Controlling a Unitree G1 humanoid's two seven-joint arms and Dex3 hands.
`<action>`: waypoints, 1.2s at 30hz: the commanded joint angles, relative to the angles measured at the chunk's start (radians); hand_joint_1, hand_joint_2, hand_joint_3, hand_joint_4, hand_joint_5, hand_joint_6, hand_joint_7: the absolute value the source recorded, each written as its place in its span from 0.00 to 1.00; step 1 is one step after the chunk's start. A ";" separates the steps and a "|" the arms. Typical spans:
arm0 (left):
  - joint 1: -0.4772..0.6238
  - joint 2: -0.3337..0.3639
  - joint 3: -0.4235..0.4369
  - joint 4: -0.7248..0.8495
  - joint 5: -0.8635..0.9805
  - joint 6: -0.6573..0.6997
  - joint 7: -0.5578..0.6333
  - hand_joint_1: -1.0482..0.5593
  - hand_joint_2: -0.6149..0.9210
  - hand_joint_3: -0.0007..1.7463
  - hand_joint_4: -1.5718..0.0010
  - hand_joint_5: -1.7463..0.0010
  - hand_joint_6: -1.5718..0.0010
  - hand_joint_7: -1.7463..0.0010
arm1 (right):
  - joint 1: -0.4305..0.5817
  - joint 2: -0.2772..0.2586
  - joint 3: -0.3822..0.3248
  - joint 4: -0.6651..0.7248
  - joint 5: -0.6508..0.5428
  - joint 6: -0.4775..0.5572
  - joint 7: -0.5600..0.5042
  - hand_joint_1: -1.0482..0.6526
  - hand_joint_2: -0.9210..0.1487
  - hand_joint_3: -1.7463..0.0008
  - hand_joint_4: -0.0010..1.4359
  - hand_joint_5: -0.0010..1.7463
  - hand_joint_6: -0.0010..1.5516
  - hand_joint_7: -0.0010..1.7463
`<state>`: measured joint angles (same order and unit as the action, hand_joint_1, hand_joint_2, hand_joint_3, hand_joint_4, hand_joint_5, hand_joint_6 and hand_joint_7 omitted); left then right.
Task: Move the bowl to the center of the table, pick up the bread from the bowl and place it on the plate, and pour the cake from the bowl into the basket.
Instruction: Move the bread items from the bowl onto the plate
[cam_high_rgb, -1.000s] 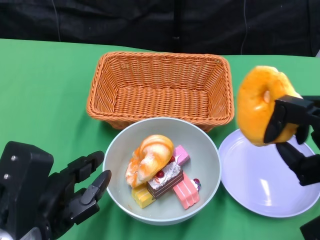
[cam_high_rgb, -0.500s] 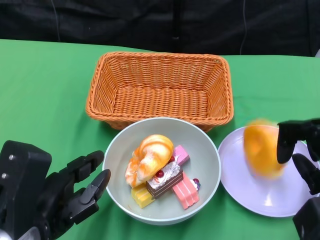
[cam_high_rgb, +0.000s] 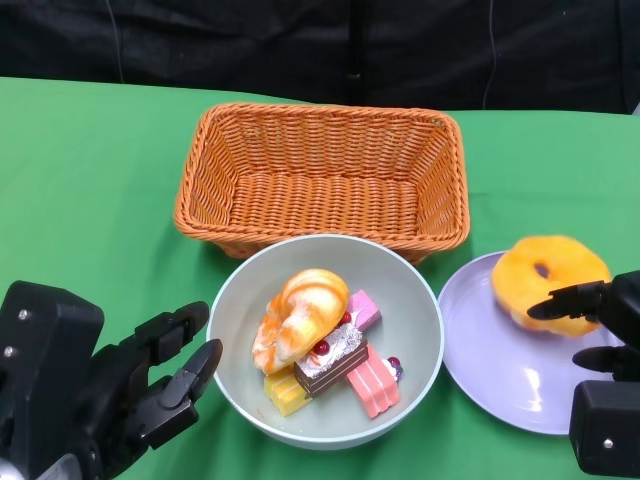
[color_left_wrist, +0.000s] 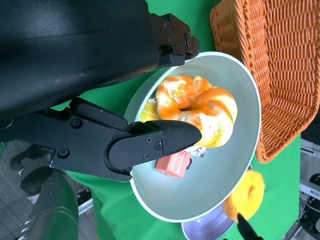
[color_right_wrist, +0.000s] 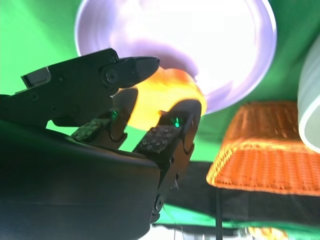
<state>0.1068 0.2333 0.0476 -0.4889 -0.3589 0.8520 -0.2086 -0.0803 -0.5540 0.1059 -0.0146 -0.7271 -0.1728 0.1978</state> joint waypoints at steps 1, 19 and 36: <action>0.007 0.017 0.006 -0.011 0.005 0.002 -0.002 0.29 1.00 0.35 0.94 0.94 0.93 1.00 | 0.013 -0.030 0.002 -0.063 0.009 0.040 0.058 0.36 0.00 0.98 0.34 0.00 0.28 0.00; 0.002 0.013 0.000 -0.007 0.008 0.003 0.001 0.29 1.00 0.34 0.94 0.94 0.93 1.00 | 0.060 0.004 -0.041 -0.227 0.096 -0.016 -0.018 0.35 0.00 0.99 0.38 0.03 0.31 0.01; 0.014 0.056 -0.092 -0.031 0.039 -0.033 -0.030 0.27 1.00 0.35 0.91 0.92 0.90 0.99 | -0.032 0.204 0.103 -0.339 0.200 -0.118 -0.018 0.35 0.00 0.97 0.18 0.50 0.35 0.06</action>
<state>0.1088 0.2756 -0.0334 -0.5035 -0.3198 0.8213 -0.2168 -0.0899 -0.3569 0.2011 -0.3642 -0.5246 -0.2871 0.1849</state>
